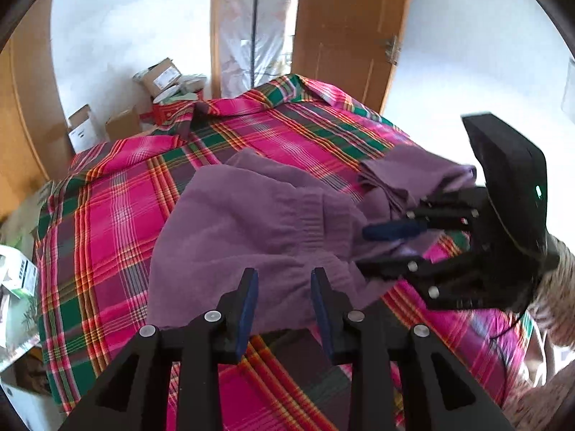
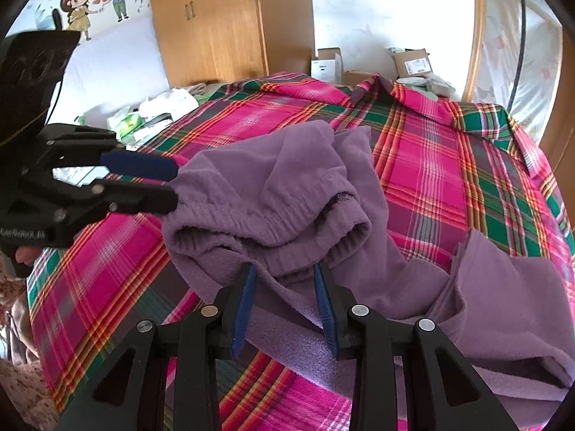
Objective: Fold clothes
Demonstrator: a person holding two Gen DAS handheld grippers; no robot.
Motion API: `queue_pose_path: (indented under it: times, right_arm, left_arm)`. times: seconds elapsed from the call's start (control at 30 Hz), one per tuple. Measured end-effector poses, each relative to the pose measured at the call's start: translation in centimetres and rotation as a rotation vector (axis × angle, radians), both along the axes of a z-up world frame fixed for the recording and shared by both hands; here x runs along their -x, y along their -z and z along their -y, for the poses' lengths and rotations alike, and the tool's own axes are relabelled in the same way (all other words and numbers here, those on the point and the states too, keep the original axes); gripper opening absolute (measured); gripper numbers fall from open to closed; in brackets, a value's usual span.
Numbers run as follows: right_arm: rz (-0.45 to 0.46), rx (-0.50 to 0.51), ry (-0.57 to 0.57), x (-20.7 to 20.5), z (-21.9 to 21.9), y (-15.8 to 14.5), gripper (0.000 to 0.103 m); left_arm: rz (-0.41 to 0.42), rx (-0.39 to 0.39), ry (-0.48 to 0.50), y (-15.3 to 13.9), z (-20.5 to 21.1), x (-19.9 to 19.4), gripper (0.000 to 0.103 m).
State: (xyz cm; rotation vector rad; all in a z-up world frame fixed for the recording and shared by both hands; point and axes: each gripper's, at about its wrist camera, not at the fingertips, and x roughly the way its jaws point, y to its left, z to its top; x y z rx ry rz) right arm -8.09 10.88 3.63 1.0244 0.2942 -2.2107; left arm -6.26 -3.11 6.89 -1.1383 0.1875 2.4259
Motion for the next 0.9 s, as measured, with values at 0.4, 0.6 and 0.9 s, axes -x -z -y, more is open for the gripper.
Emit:
queue_pose_path:
  times: [0.4,0.6,0.9]
  right_arm:
    - [0.063,0.204,-0.075,-0.9,-0.1,-1.7,0.036]
    - [0.092,0.223,-0.131,-0.6,1.9,-1.5,0.036]
    - [0.112,0.281,-0.111,0.9,3.0,-1.6,0.017]
  left_arm:
    - [-0.035,0.039,0.032,0.6,-1.0,-1.1,0.031]
    - [-0.035,0.022,-0.015,0.7,0.4,-0.9,0.031]
    - [-0.050,0.022,-0.036,0.8,1.1,-0.3,0.031]
